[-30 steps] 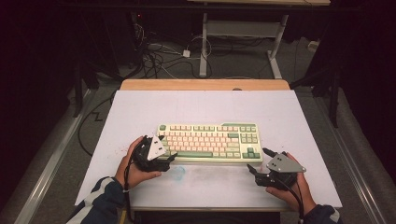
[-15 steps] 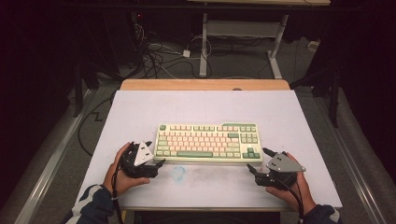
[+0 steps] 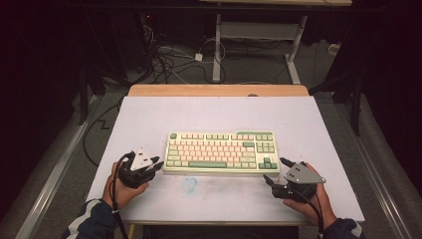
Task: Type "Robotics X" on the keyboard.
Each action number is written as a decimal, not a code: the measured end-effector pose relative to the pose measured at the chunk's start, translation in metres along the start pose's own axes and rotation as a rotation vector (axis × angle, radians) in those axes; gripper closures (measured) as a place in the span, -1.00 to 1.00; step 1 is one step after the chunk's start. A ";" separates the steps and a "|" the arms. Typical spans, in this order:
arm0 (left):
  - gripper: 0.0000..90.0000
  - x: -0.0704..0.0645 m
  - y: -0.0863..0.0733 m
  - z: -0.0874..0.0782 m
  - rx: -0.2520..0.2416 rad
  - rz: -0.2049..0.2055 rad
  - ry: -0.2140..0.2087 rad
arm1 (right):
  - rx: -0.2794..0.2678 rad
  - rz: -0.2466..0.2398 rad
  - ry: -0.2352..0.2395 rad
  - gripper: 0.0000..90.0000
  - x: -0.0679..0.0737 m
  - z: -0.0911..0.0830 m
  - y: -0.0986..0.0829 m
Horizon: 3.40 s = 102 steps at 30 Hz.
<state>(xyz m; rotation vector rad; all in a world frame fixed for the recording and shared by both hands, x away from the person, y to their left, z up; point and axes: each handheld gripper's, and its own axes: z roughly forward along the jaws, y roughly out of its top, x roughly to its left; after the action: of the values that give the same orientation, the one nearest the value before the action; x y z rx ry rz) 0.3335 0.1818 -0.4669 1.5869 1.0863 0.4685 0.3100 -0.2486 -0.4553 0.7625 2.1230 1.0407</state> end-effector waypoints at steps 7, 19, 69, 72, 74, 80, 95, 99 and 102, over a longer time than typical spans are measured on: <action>0.94 -0.005 0.009 0.004 0.014 0.014 -0.017 | 0.006 -0.006 0.004 -0.47 0.001 0.001 0.000; 0.94 -0.023 0.022 0.030 0.053 0.041 -0.056 | 0.013 -0.012 0.013 -0.47 0.002 0.003 0.000; 0.93 -0.039 0.021 0.093 0.177 0.100 -0.029 | 0.043 -0.047 0.063 -0.43 0.007 0.007 -0.002; 0.94 -0.040 0.021 0.093 0.171 0.087 -0.026 | 0.044 -0.063 0.069 -0.43 0.009 0.008 -0.001; 0.93 -0.041 0.021 0.091 0.164 0.092 -0.030 | 0.043 -0.061 0.069 -0.43 0.009 0.008 -0.001; 0.93 -0.039 0.026 0.085 0.133 0.085 -0.032 | 0.037 -0.050 0.054 -0.43 0.006 0.006 -0.001; 0.41 -0.027 0.017 0.052 0.033 0.137 -0.054 | 0.030 -0.029 0.023 -0.43 0.002 0.004 -0.001; 0.23 -0.028 0.015 0.046 -0.021 0.154 -0.046 | 0.033 -0.020 0.010 -0.43 0.000 0.004 -0.002; 0.03 -0.028 0.013 0.042 -0.046 0.156 -0.037 | 0.030 -0.017 0.007 -0.43 -0.001 0.003 -0.002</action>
<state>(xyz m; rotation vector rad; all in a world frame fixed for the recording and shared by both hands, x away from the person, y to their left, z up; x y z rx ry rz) 0.3567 0.1352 -0.4616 1.6403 0.9218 0.5625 0.3124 -0.2486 -0.4585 0.7550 2.1514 1.0064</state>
